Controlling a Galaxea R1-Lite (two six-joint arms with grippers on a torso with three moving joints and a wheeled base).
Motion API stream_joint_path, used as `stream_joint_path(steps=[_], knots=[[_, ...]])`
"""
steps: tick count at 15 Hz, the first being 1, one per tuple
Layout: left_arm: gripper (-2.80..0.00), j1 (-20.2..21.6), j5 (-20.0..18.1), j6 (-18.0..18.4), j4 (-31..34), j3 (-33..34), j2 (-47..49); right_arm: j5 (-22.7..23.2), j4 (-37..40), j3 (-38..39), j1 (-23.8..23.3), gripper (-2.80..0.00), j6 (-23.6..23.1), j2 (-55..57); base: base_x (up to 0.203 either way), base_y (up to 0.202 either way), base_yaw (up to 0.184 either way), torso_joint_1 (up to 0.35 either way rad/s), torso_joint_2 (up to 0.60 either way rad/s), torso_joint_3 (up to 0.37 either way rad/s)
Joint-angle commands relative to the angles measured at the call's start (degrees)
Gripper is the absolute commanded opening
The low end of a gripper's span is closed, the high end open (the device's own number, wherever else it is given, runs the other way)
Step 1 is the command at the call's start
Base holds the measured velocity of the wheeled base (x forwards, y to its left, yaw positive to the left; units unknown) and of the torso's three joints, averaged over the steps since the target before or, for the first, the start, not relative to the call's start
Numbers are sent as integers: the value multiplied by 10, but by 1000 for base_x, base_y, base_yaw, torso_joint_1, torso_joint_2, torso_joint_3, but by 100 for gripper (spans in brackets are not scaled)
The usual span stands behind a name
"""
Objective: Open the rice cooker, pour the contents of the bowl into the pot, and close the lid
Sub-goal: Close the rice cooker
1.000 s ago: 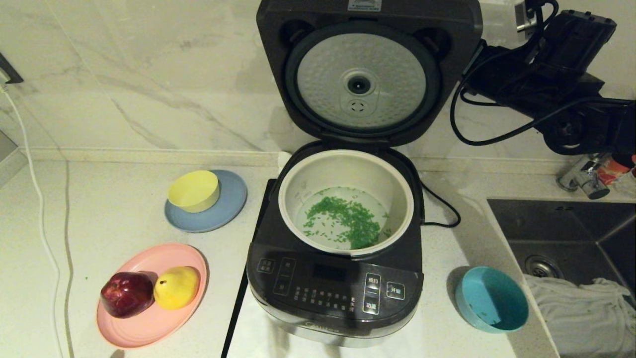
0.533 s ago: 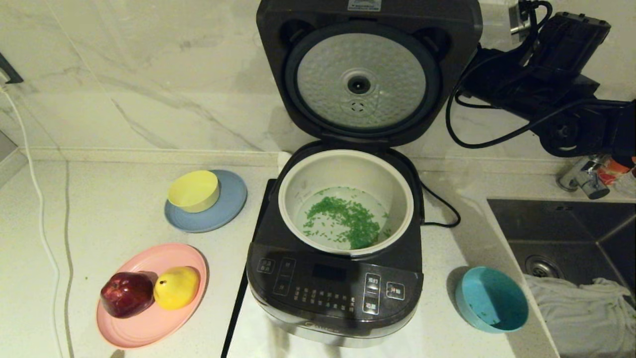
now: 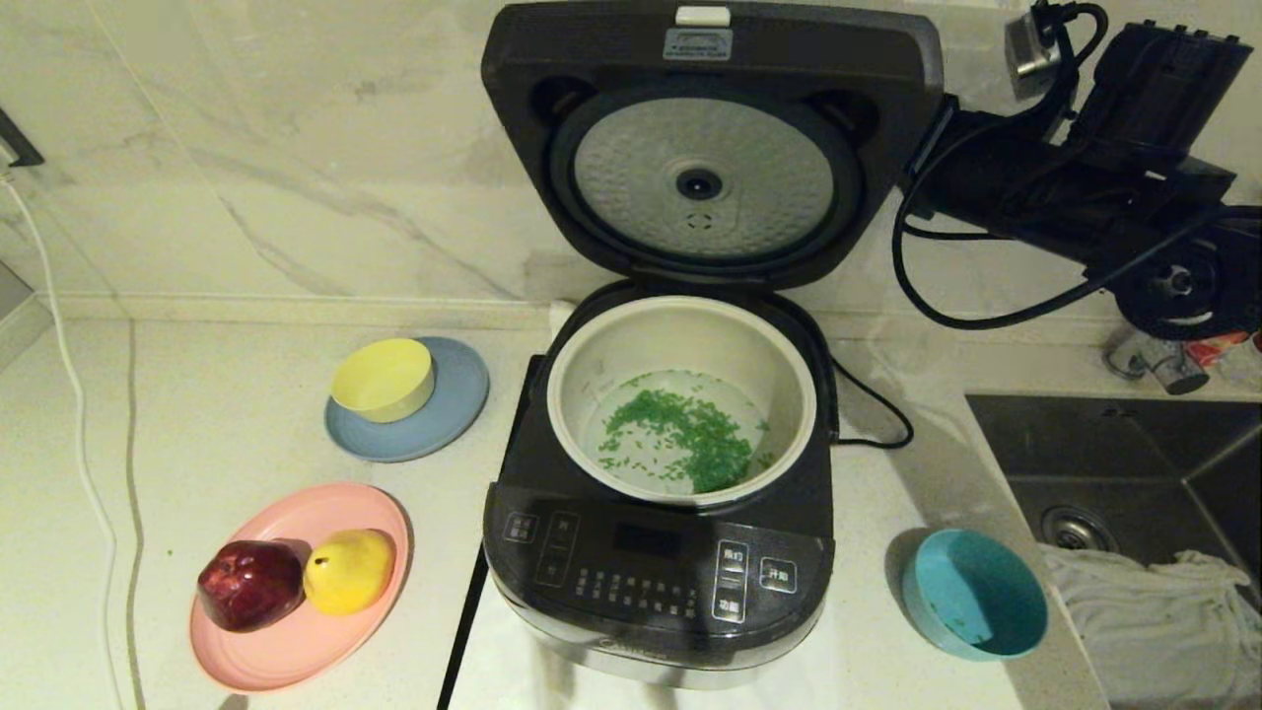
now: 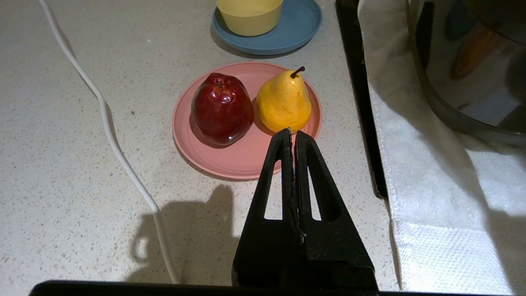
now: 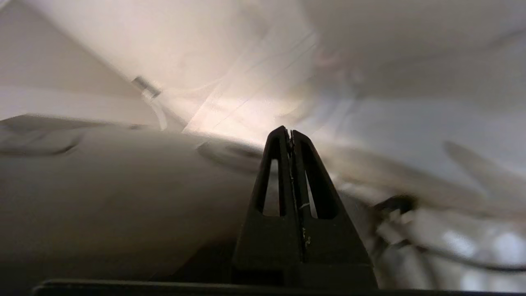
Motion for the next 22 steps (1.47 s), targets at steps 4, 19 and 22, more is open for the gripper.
stream_joint_path(steps=[4,19,22], knots=[[-280,0,0,0,0,5,-1,5,8,117,36,-280,-2,-86,0,0,0,0,0,0],[-280,0,0,0,0,5,-1,11,23,357,56,-280,-49,-240,0,0,0,0,0,0],[-280,0,0,0,0,5,-1,10,54,403,93,-280,-66,-286,0,0,0,0,0,0]])
